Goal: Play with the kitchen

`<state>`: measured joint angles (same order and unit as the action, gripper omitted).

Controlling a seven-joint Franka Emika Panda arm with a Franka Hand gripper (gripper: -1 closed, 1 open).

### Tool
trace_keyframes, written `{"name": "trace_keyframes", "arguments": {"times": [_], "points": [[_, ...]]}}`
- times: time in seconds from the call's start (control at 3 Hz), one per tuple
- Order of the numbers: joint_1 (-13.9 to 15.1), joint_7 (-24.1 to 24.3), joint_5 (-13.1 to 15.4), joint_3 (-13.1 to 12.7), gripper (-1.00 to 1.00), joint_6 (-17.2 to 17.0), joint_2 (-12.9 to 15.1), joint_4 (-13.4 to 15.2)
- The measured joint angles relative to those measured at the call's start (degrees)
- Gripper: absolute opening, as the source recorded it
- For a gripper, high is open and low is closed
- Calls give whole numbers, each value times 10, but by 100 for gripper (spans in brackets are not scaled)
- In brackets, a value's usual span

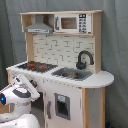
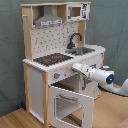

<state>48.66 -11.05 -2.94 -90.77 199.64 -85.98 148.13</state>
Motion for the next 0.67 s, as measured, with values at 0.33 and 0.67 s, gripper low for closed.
{"name": "trace_keyframes", "arguments": {"times": [0.33, 0.67], "points": [[-1, -70, 0, 0, -100, -2, 0, 0], [-2, -139, 0, 0, -100, -3, 0, 0]]}}
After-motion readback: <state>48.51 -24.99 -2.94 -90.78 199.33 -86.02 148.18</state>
